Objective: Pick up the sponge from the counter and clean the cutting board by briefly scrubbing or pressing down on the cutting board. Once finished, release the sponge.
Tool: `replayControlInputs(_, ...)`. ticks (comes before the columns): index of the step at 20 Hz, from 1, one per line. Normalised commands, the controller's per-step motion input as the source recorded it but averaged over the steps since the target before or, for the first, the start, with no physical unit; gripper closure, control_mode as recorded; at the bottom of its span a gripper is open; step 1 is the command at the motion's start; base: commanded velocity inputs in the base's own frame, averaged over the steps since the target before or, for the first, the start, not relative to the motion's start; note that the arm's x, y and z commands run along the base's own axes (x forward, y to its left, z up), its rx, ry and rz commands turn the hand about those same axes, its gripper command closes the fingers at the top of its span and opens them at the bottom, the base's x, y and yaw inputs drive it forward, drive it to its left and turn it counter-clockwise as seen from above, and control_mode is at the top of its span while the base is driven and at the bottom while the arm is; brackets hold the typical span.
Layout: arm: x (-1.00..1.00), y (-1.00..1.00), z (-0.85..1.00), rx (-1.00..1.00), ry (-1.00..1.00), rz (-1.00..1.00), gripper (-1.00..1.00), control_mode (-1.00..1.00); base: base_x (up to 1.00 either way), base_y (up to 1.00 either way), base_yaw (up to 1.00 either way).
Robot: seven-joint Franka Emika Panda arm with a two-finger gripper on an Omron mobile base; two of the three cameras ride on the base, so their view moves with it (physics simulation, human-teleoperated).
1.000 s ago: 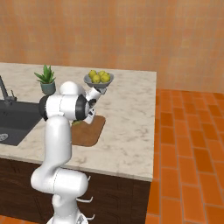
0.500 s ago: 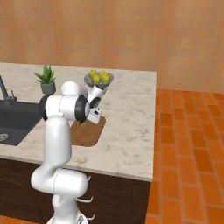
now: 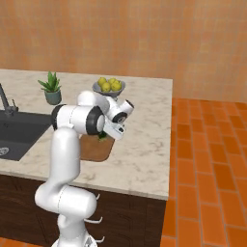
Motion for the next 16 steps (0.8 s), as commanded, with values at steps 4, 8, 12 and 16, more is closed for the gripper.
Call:
replayControlInputs(4,-0.03,0.54,-0.26,0.01,0.00,0.13,1.00,-1.00,0.00,0.00,0.00)
replayControlInputs(8,-0.09,0.95,-0.14,-0.01,0.00,0.14,1.00,-1.00,0.00,0.00,0.00)
replayControlInputs(12,-0.30,0.84,-0.09,0.00,0.00,0.10,1.00,-1.00,0.00,0.00,0.00)
replayControlInputs(16,-0.92,0.26,-0.11,0.00,-0.04,0.03,1.00,-1.00,0.00,0.00,0.00)
